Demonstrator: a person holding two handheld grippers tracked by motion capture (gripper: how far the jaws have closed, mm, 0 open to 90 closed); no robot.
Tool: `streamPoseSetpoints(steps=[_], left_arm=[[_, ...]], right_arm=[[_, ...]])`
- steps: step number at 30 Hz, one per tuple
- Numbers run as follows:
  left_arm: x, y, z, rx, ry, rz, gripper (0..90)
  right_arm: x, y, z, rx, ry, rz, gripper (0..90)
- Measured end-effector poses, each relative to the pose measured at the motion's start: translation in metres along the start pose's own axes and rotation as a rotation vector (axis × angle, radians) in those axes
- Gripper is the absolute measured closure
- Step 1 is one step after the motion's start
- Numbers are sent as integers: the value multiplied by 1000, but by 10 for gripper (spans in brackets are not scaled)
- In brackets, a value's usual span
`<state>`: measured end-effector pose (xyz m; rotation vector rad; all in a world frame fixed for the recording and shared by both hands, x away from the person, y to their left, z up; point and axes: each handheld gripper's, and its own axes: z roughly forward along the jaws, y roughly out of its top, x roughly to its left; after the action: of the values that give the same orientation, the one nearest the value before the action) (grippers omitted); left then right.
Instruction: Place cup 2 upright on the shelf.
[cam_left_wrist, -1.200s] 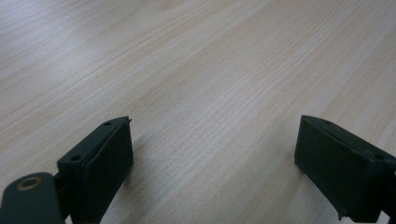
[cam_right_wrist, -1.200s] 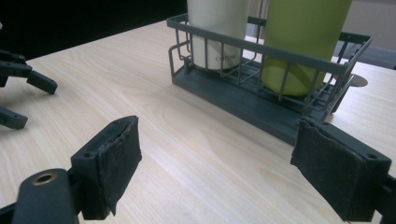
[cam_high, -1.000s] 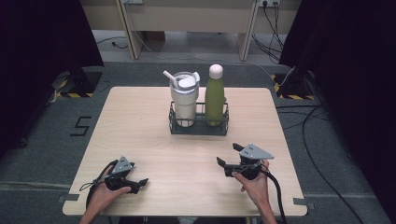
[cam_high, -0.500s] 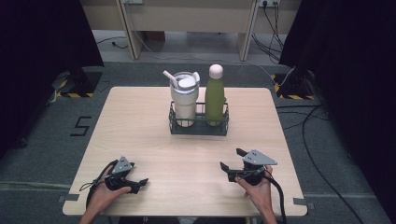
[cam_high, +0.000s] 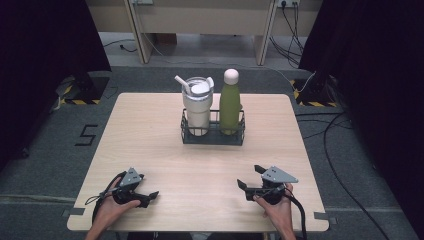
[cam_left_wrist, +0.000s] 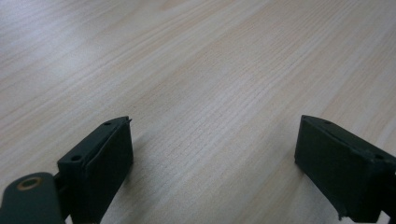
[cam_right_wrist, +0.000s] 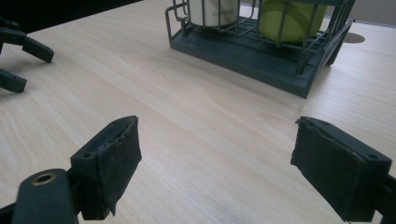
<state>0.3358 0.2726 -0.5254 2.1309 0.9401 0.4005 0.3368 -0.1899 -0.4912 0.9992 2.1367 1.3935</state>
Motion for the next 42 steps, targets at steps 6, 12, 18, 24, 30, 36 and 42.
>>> streamPoseSetpoints(steps=[6,12,18,24,30,36,42], left_arm=[[0,0,0,0,-1,0,108],[0,0,0,0,-1,1,107],[0,0,0,0,-1,1,107],[0,0,0,0,-2,2,107],[0,0,0,0,-2,2,107],[0,0,0,-1,-2,1,107],[0,0,0,0,-2,1,107]], right_arm=[[1,-5,-5,7,2,13,152],[3,-10,-10,16,-6,7,153],[3,-18,-12,42,-7,13,153],[2,-23,-13,82,-8,23,152],[0,-28,-15,117,-16,35,153],[0,-32,-16,152,-25,33,154],[1,-35,-16,205,-34,25,153]])
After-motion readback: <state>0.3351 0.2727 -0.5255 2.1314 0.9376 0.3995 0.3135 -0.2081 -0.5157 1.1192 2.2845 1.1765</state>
